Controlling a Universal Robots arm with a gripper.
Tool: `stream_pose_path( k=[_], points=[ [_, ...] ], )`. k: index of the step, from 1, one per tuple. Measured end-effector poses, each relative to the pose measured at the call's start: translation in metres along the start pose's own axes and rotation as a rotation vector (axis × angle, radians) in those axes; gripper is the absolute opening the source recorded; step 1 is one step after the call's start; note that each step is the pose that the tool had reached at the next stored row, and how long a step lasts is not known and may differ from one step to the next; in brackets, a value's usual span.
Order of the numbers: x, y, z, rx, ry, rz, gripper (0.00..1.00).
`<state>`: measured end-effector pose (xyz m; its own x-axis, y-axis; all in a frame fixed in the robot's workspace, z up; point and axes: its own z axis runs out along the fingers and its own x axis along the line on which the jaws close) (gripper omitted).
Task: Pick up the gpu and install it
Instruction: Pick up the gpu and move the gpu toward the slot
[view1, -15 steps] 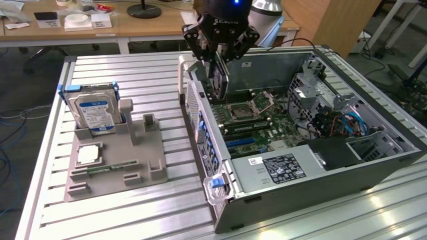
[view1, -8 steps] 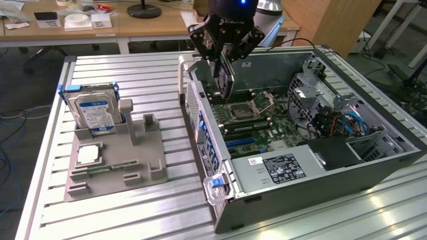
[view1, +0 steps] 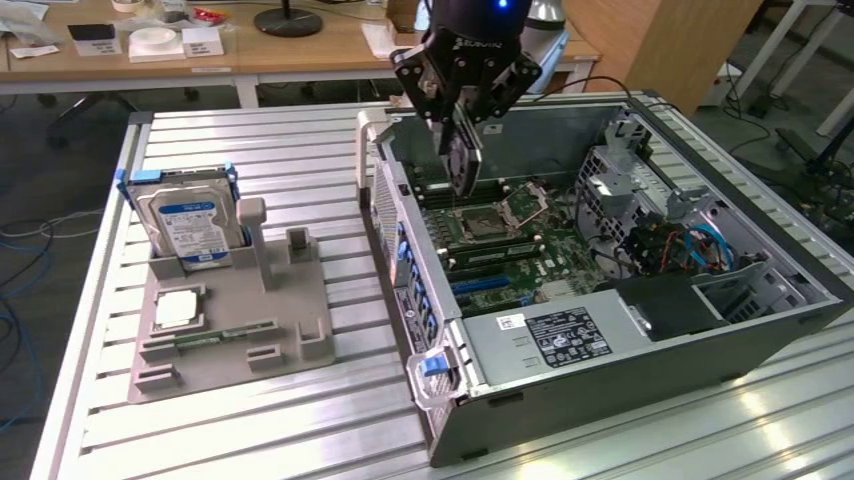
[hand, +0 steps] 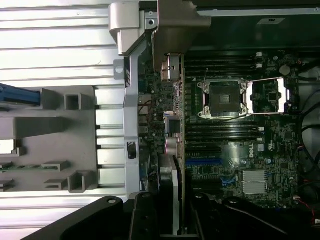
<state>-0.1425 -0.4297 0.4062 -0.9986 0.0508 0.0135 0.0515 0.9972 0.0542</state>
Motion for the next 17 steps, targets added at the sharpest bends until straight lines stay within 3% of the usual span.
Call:
stream_pose_path(
  k=[17],
  points=[
    [-0.026, 0.0013, 0.0, 0.0001, 0.0, 0.0, 0.28]
  ],
)
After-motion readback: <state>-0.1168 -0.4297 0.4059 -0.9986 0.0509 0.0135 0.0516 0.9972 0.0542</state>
